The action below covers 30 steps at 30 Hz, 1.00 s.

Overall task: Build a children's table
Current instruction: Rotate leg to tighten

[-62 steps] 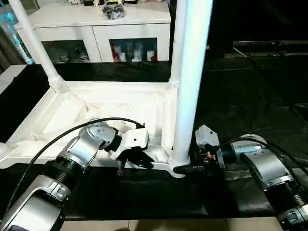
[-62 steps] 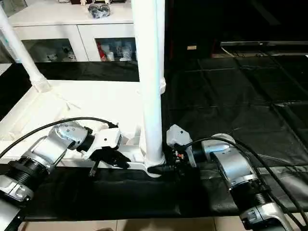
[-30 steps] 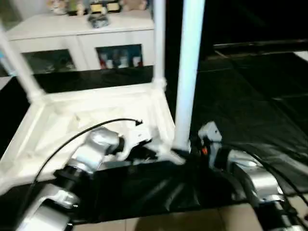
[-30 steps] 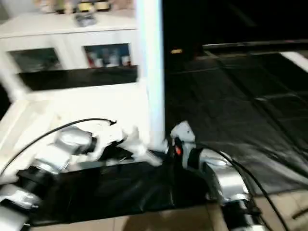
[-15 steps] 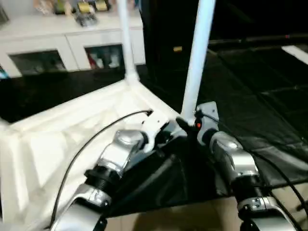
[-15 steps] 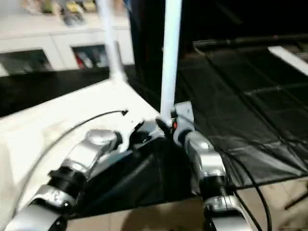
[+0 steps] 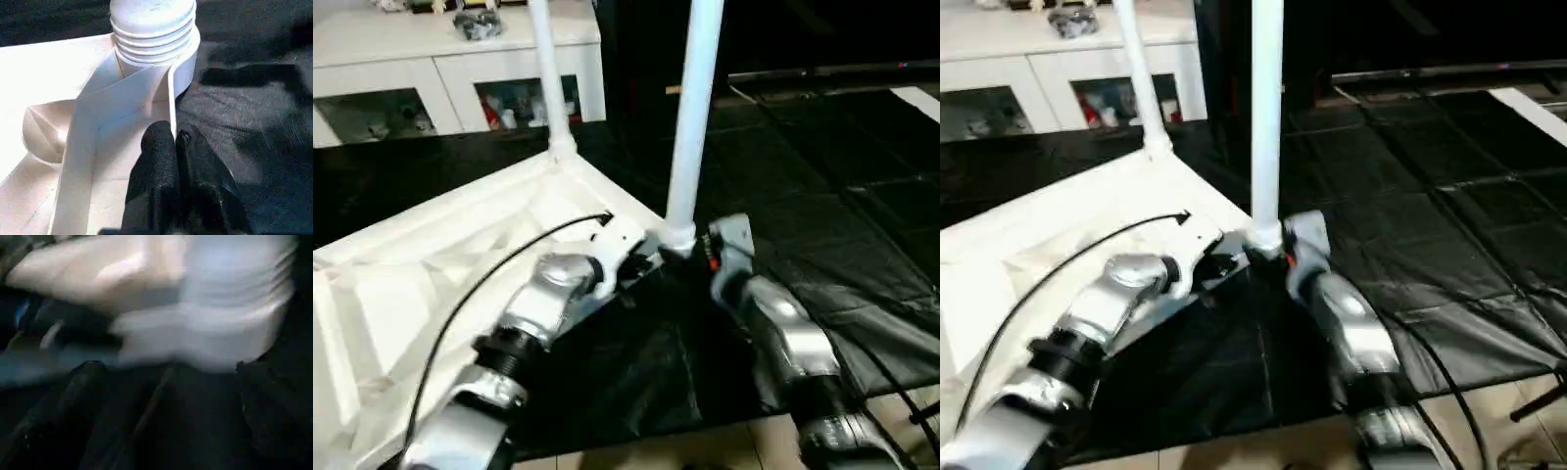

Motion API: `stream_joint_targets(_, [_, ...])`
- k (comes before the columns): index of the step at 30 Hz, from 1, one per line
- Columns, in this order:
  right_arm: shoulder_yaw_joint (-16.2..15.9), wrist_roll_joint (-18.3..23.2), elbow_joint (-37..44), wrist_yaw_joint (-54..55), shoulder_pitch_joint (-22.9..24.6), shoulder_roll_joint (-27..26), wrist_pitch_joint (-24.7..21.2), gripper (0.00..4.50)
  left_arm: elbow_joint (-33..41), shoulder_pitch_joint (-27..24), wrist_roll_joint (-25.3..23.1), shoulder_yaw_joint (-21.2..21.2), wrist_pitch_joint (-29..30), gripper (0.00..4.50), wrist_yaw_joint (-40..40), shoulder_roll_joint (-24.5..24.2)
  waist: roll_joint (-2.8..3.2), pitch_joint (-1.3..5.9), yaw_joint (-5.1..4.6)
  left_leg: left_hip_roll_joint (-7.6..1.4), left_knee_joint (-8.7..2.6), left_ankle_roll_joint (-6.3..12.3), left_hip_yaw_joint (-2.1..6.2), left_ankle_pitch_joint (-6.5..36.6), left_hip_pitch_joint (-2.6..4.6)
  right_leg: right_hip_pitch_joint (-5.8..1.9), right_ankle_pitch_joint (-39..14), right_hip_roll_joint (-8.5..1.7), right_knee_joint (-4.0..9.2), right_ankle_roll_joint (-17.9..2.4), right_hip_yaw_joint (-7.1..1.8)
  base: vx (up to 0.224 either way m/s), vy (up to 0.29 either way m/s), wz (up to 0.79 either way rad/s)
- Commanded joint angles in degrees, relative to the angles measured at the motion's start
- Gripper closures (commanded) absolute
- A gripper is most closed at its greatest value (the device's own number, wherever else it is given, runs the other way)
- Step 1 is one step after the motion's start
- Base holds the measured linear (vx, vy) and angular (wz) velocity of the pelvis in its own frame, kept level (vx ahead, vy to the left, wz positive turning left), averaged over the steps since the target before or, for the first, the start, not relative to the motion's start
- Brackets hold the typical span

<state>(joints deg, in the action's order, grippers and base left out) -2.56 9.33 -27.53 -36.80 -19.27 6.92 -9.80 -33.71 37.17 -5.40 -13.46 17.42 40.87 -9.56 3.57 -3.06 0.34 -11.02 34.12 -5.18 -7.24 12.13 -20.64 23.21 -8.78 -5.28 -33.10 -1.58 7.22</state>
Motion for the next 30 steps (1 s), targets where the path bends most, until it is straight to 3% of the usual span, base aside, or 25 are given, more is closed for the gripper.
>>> stream_joint_targets(1, [-0.4,1.55,3.84,-7.07,1.26,4.42,-0.55,0.03,-0.63,1.48,-1.05,-1.53,-3.27,4.5,5.05,-3.04,-0.31,4.03,0.58,-1.26,-3.89,7.07,-0.59,7.94,-0.94,-4.39,-14.2,-3.13,3.99,-11.01,-2.74,0.0,0.0,0.0])
stream_joint_targets(5, [0.05,2.41,5.48,-10.45,1.96,7.02,-0.44,0.03,-0.86,1.39,-1.17,-2.43,-4.53,4.5,8.07,-4.43,-0.35,3.94,1.22,-1.44,-3.93,6.86,-0.76,8.42,-0.63,-4.13,-14.95,-3.24,4.02,-10.97,-2.97,0.0,0.0,0.0])
stream_joint_targets(6, [1.65,4.46,7.67,-15.18,2.15,11.26,-1.15,0.03,-1.21,1.23,-1.04,-4.13,-6.71,4.5,13.54,-6.73,-0.21,3.93,1.56,-1.39,-3.92,6.78,-0.81,8.87,-0.5,-4.15,-15.92,-3.19,4.24,-10.48,-2.94,0.0,0.0,0.0])
stream_joint_targets(8, [2.39,5.76,9.17,-18.75,2.23,14.32,-1.63,0.03,-1.51,1.11,-0.79,-5.26,-8.52,4.5,17.4,-8.24,-0.33,4.02,1.98,-1.51,-3.88,7.2,-0.77,8.2,-0.46,-4.25,-15.0,-3.23,4.09,-10.44,-3.12,0.0,0.0,0.0])
stream_joint_targets(11, [2.44,7.04,10.64,-22.48,2.52,17.26,-2.51,0.03,-2.06,1.11,-0.52,-6.5,-10.51,4.5,21.17,-9.7,-0.37,4.09,2.49,-1.55,-3.76,7.47,-0.87,7.0,-0.45,-4.24,-13.1,-3.22,3.71,-11.19,-3.13,0.0,0.0,0.0])
stream_joint_targets(15, [1.46,8.35,12.59,-28.64,2.68,21.62,-3.84,0.03,-1.45,0.53,0.33,-8.41,-13.79,4.5,28.81,-12.18,-0.38,4.09,3.25,-1.55,-3.74,7.41,-1.02,7.25,-0.32,-4.23,-15.04,-3.19,3.91,-11.02,-2.99,0.0,0.0,0.0])
stream_joint_targets(18, [-0.3,8.85,14.26,-33.18,2.12,24.54,-5.04,0.03,-0.4,0.11,1.12,-9.95,-15.74,4.5,35.06,-14.15,-0.45,4.08,3.63,-1.79,-3.78,7.29,-1.1,7.23,-0.31,-4.13,-14.25,-3.18,3.65,-11.43,-3.06,0.0,0.0,0.0])
stream_joint_targets(20, [-0.3,8.85,14.26,-33.18,2.12,24.54,-5.04,0.03,-0.4,0.11,1.12,-9.95,-15.74,4.5,35.06,-14.15,-0.42,4.06,3.84,-1.83,-3.81,6.99,-1.18,7.52,-0.2,-4.03,-14.92,-3.21,3.69,-11.36,-3.08,0.0,0.0,0.0])
stream_joint_targets(21, [-2.31,7.89,15.17,-34.82,1.17,25.07,-5.28,0.03,-0.02,0.16,1.06,-11.1,-17.22,4.5,38.36,-15.05,-0.37,4.07,3.99,-1.82,-3.83,6.81,-1.16,7.73,-0.1,-4.01,-15.47,-3.24,3.74,-11.26,-3.04,0.0,0.0,0.0])
stream_joint_targets(23, [-3.42,6.49,14.77,-34.74,0.37,24.74,-3.95,0.03,0.46,0.14,1.15,-11.69,-17.73,4.5,39.89,-15.31,-0.6,4.03,4.18,-1.83,-3.92,6.11,-1.36,7.98,-0.14,-3.97,-16.99,-3.24,3.74,-10.64,-3.09,0.0,0.0,0.0])
stream_joint_targets(25, [-4.32,5.28,14.03,-34.57,-0.5,24.32,-2.85,0.03,0.61,0.24,1.33,-12.13,-18.43,4.5,41.39,-15.44,-0.54,4.05,4.53,-1.91,-3.87,5.5,-1.7,8.13,0.34,-3.61,-17.71,-3.25,3.87,-10.48,-3.24,0.0,0.0,0.0])
stream_joint_targets(28, [-5.85,4.62,13.55,-35.61,-1.38,24.14,-2.53,0.03,0.61,0.44,1.36,-12.68,-19.22,4.5,42.82,-15.56,-0.39,4.25,4.82,-2.09,-3.85,5.17,-1.91,7.28,0.34,-3.7,-15.22,-3.11,3.41,-11.07,-3.3,0.0,0.0,0.0])
stream_joint_targets(30, [-8.53,3.61,12.5,-36.93,-3.04,23.29,-2.01,0.03,1.01,0.78,0.78,-13.54,-20.24,4.5,43.61,-15.25,-0.47,4.38,4.97,-2.12,-3.77,5.25,-1.9,6.42,0.27,-3.76,-12.72,-3.11,3.02,-11.78,-3.32,0.0,0.0,0.0])
